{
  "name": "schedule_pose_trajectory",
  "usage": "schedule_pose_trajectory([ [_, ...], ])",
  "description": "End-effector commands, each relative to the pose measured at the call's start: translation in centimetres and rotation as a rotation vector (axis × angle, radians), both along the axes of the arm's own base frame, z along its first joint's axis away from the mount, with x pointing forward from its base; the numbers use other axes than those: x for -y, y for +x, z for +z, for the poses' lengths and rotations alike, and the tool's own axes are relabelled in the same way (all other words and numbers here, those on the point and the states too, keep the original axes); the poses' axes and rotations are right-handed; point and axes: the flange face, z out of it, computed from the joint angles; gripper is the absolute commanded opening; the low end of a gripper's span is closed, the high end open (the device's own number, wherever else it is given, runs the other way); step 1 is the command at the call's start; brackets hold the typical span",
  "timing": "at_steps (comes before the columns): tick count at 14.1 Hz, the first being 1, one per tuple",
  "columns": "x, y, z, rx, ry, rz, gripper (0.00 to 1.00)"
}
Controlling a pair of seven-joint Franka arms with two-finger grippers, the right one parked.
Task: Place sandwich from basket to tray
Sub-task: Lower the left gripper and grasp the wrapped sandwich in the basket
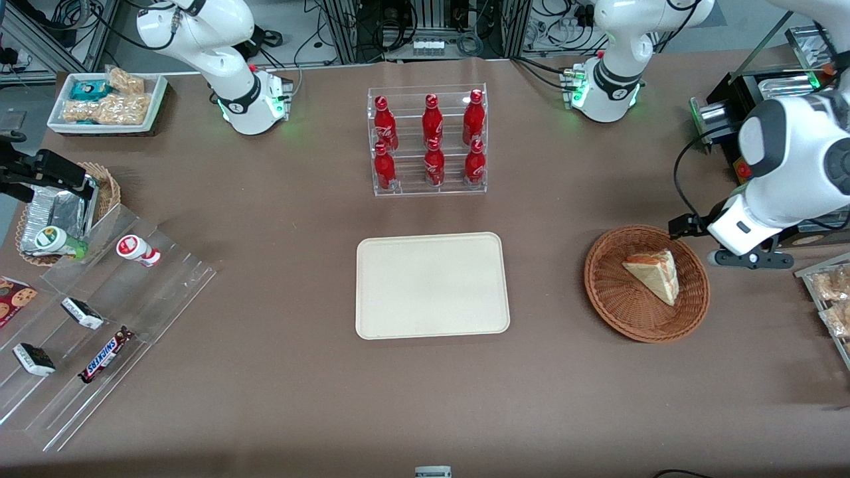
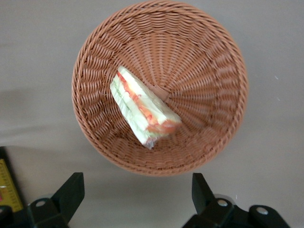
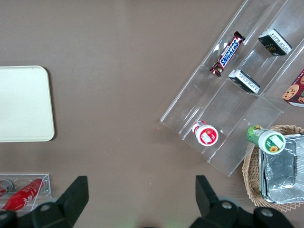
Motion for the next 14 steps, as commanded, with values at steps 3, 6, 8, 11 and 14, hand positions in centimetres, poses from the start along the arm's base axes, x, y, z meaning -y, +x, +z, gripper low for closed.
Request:
schedule_pose_trajectory([
  [3, -0.2, 0.3, -4.1, 0.062, 0.035, 0.406, 1.00],
  [6, -0.2, 1.0, -6.3, 0.082, 0.046, 0.678, 1.00],
  [8, -0.1, 1.3, -7.7, 0.087, 0.045, 0.815, 1.00],
  [11, 0.1, 1.1, -9.9, 0.054, 0.063, 0.888, 1.00],
  [14, 0.2, 1.0, -11.7, 0.046, 0.061, 0.947, 0.78],
])
